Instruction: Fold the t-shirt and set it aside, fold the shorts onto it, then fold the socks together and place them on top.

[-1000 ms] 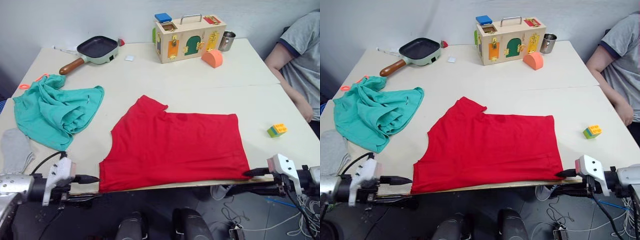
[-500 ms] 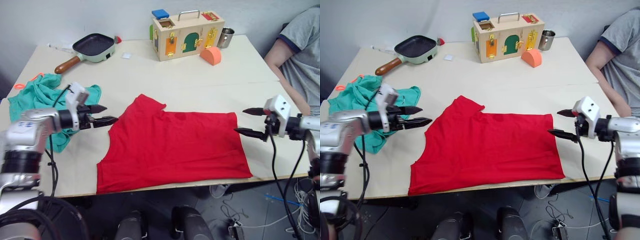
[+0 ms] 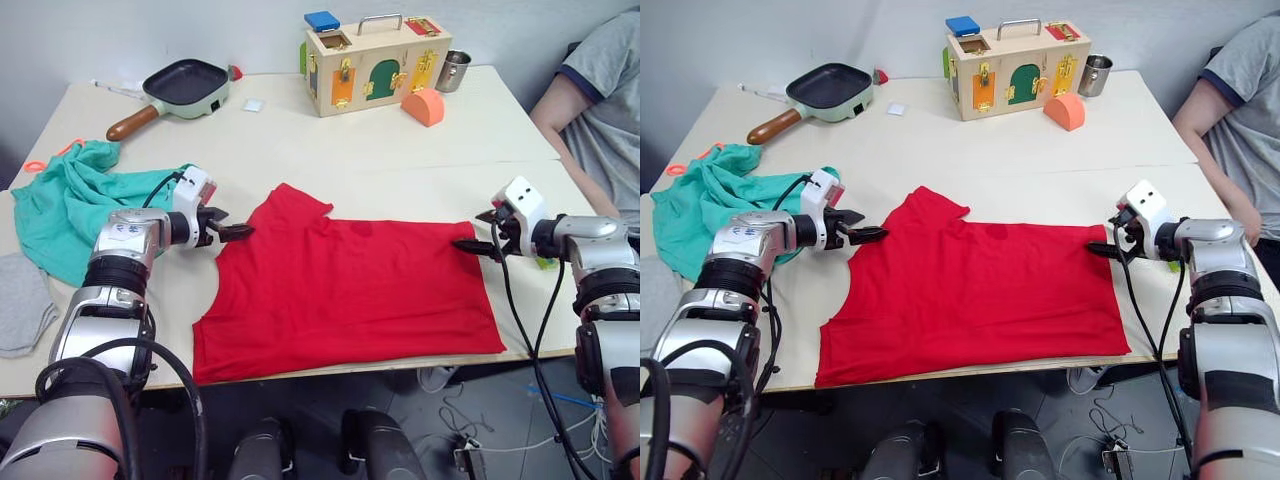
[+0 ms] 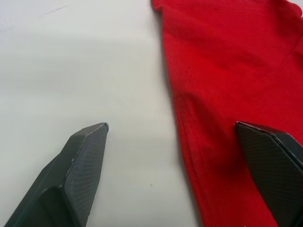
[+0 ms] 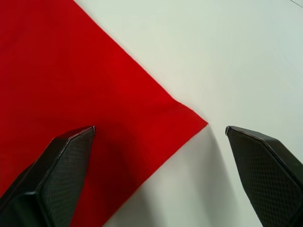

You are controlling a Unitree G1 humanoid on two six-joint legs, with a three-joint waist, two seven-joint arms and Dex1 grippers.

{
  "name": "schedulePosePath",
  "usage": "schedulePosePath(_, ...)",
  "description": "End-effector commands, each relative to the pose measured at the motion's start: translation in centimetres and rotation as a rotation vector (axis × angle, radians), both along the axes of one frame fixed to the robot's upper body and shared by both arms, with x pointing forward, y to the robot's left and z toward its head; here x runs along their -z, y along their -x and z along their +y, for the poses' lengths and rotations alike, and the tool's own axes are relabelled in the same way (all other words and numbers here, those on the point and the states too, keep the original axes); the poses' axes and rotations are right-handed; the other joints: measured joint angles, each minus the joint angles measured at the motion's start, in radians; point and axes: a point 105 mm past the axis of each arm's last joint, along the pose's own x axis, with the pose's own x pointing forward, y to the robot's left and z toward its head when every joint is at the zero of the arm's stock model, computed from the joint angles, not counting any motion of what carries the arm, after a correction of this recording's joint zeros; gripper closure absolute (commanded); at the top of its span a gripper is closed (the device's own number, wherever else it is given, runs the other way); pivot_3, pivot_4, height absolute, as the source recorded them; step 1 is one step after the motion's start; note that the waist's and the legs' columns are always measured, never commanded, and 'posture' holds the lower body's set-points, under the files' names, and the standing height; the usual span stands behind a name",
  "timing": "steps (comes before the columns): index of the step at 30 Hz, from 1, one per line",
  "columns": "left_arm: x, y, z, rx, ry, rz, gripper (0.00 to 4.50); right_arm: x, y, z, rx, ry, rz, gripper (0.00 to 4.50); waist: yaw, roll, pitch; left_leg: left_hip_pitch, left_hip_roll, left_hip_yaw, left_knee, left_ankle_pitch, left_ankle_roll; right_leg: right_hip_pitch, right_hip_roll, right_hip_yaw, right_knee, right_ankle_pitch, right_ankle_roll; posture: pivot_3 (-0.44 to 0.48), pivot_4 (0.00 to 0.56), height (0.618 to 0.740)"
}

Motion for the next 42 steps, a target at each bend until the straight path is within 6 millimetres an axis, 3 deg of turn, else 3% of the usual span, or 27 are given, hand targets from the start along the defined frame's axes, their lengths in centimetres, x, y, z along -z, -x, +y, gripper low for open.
schedulePosePath(1,0.5,0.1,-0.4,0.041,-0.017,0.012,0.02,-0.8,-0.6,0.4,0.033,-0.063,-0.007,0.00,0.001,0.000,0.000,0.000,0.000,0.000,0.000,0.000,0.000,0.000,0.000,0.000,0.001,0.000,0.000,0.000,0.150,0.740)
schedulePosePath(4,0.5,-0.1,-0.7,0.042,-0.007,0.016,0.19,-0.7,-0.9,1.0,0.051,-0.116,0.024,0.00,0.001,0.000,0.000,0.000,0.000,0.000,0.001,0.000,0.000,0.000,0.000,0.000,0.002,0.000,0.000,0.000,0.150,0.740)
schedulePosePath(6,0.6,-0.1,-1.1,0.053,0.000,0.027,0.60,-0.7,-1.0,1.4,0.051,-0.137,0.045,0.00,0.001,0.000,0.000,0.000,0.000,0.000,0.002,0.000,0.000,0.000,-0.001,0.000,0.002,0.000,0.000,0.000,0.150,0.740)
schedulePosePath(9,1.0,0.1,-1.4,0.073,0.002,0.042,1.53,-1.3,-1.4,1.8,0.058,-0.151,0.033,0.60,0.003,0.000,0.000,0.000,-0.001,-0.001,0.002,0.000,0.000,0.000,-0.001,0.000,0.003,0.000,0.000,0.000,0.150,0.740)
schedulePosePath(18,1.3,0.2,-1.5,0.085,0.018,0.031,4.35,-1.5,-1.1,1.6,0.043,-0.136,0.039,3.73,0.000,0.000,0.000,0.000,-0.001,-0.001,0.002,0.000,0.000,0.000,-0.001,0.000,0.004,0.000,0.000,0.000,0.150,0.740)
schedulePosePath(20,1.3,0.3,-1.3,0.082,0.017,0.023,4.50,-1.6,-1.0,1.4,0.042,-0.130,0.037,4.43,-0.001,0.000,0.000,0.000,-0.001,-0.001,0.002,0.000,0.000,0.000,-0.001,0.000,0.005,0.000,0.000,0.000,0.150,0.740)
schedulePosePath(26,0.3,0.3,-1.0,0.095,0.056,-0.040,4.50,-2.3,-0.8,0.9,0.023,-0.119,0.006,4.47,-0.002,0.000,0.000,0.000,-0.001,-0.001,0.002,0.000,0.000,0.000,-0.001,0.000,0.007,0.000,0.000,0.000,0.150,0.740)
schedulePosePath(32,-2.1,0.7,-0.8,0.126,0.165,-0.134,4.50,-4.4,-0.2,0.2,-0.013,-0.155,-0.028,4.47,-0.003,0.000,0.000,-0.001,0.000,-0.001,0.002,0.000,0.000,-0.001,-0.001,-0.001,0.007,0.000,0.000,0.000,0.150,0.740)
schedulePosePath(36,-2.2,1.7,-0.5,0.178,0.132,-0.136,4.50,-4.2,0.4,-0.4,-0.024,-0.141,0.003,4.47,-0.004,0.000,0.000,-0.001,0.000,-0.002,0.002,0.000,0.000,-0.001,-0.001,-0.001,0.007,0.000,0.000,0.000,0.150,0.740)
schedulePosePath(39,-0.9,2.0,0.0,0.176,0.071,-0.109,4.50,-2.9,0.6,-0.3,-0.027,-0.088,0.053,3.91,-0.006,0.000,0.000,-0.001,0.000,-0.002,0.002,0.000,0.000,-0.001,-0.001,-0.001,0.008,0.000,0.000,0.000,0.150,0.740)
schedulePosePath(42,-0.6,2.0,-0.2,0.171,0.076,-0.109,4.50,-2.3,0.3,0.2,-0.022,-0.087,0.063,2.92,-0.007,0.000,0.000,-0.001,0.000,-0.002,0.002,0.000,0.000,-0.001,-0.001,-0.001,0.008,0.000,0.000,0.000,0.150,0.740)
